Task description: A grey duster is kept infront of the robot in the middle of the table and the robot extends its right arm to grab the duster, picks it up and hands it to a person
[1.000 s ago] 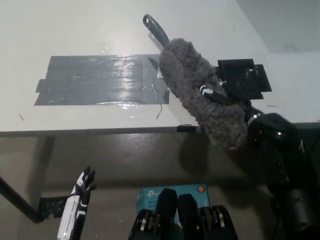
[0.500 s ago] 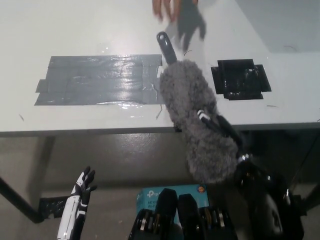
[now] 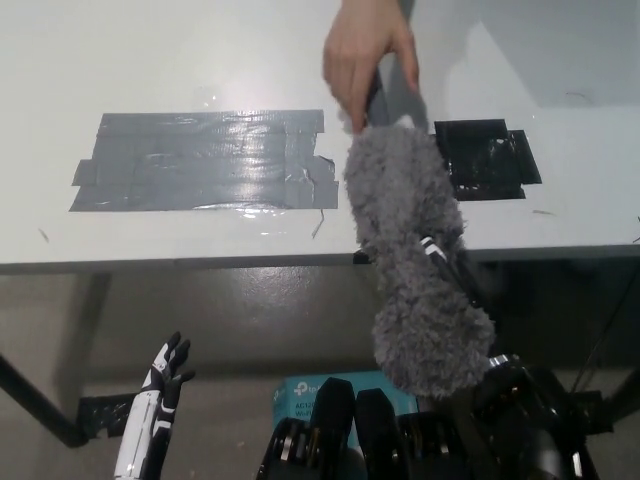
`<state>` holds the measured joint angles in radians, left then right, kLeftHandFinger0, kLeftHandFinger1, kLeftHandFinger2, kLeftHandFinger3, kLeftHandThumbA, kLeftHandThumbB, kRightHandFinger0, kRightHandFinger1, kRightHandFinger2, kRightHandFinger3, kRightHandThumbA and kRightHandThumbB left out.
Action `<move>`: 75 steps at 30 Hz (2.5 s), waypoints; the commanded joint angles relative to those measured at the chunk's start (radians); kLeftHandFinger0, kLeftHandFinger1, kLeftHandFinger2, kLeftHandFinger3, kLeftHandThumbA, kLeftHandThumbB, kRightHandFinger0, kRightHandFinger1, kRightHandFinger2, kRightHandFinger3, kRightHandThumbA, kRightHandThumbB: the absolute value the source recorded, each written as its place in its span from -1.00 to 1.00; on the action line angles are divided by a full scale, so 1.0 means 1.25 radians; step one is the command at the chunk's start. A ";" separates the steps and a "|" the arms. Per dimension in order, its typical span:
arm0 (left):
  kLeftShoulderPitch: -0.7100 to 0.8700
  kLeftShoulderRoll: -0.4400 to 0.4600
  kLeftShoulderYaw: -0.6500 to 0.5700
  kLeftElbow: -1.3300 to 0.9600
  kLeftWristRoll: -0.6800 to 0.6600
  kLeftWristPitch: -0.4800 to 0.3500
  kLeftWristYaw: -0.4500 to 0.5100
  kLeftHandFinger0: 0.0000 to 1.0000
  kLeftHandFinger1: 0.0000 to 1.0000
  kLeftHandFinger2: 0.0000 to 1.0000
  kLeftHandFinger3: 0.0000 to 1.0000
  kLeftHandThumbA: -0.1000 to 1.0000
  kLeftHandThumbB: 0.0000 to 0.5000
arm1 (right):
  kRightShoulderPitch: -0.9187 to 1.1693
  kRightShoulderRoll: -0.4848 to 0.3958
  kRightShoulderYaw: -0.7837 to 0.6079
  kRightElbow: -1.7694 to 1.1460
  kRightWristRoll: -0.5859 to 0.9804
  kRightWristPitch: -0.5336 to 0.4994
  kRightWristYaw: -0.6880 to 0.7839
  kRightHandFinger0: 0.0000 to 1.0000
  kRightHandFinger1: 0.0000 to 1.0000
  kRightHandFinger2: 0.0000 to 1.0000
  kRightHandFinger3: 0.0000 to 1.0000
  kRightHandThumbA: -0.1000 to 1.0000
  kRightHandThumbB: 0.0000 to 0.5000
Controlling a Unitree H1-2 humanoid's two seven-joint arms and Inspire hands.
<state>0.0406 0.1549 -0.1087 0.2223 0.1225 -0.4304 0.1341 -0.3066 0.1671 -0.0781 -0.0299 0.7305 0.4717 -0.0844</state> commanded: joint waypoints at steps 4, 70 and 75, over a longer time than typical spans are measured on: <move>-0.025 0.022 0.003 -0.024 0.013 -0.032 0.026 0.80 1.00 1.00 1.00 1.00 0.30 | -0.052 0.056 -0.005 -0.289 0.410 -0.001 -0.225 -1.00 -0.32 0.49 1.00 -1.00 -0.56; -0.032 0.018 0.000 -0.009 0.014 -0.032 0.019 0.76 1.00 1.00 1.00 1.00 0.34 | 0.223 -0.375 0.273 -0.022 -0.609 -0.439 -0.033 1.00 1.00 1.00 1.00 0.78 0.71; -0.036 0.023 0.001 -0.001 0.008 -0.032 0.017 0.75 1.00 1.00 1.00 1.00 0.33 | 0.223 -0.369 0.283 -0.011 -0.630 -0.447 -0.033 1.00 1.00 1.00 1.00 0.78 0.73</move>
<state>0.0011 0.1700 -0.1083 0.2253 0.1437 -0.4315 0.1340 -0.0267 -0.2501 0.2135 -0.0887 0.3417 0.2216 -0.0812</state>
